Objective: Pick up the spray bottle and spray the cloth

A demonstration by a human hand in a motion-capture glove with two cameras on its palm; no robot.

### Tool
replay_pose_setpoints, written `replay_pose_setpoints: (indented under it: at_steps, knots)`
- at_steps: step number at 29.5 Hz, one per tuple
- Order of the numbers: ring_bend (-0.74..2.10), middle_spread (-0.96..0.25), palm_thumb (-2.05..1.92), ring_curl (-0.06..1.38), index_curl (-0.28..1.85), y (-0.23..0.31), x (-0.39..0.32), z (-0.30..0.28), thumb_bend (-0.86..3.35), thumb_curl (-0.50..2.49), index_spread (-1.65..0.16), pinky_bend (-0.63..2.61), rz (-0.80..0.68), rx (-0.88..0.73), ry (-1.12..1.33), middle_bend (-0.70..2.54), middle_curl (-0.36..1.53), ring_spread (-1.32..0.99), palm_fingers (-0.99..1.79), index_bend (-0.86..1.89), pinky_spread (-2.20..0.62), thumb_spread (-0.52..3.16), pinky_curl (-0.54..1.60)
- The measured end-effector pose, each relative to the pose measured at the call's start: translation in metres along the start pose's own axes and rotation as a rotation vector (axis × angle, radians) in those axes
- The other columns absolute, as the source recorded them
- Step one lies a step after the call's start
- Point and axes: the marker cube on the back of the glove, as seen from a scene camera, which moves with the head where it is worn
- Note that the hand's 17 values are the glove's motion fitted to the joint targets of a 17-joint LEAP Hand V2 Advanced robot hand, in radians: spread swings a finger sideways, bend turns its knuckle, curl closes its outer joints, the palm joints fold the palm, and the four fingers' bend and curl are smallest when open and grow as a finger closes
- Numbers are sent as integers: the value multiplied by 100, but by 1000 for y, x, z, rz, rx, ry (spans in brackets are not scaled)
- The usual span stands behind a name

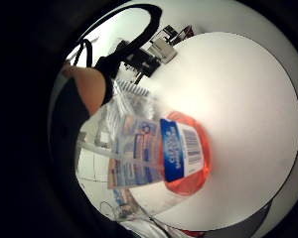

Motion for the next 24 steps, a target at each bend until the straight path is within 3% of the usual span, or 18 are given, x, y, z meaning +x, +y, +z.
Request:
replay_pose_setpoints:
  at_steps: [10,17,21,24]
  knots:
    - [84,-11,107,43,8,5,-5,-16,2,52,-46,45,4,-146,13,77,49,-13,83,13,6,60,32]
    - [79,-12,111,42,13,-7,-89,-40,-1,57,-44,37,7,-373,259,72,48,-15,88,12,9,52,31]
    - [77,-12,111,42,14,-10,-132,-25,-2,59,-44,33,33,-448,372,70,49,-15,90,11,10,48,31]
    - [75,-13,111,42,14,-6,-114,1,-2,61,-44,31,115,-522,447,70,49,-15,91,10,11,46,31]
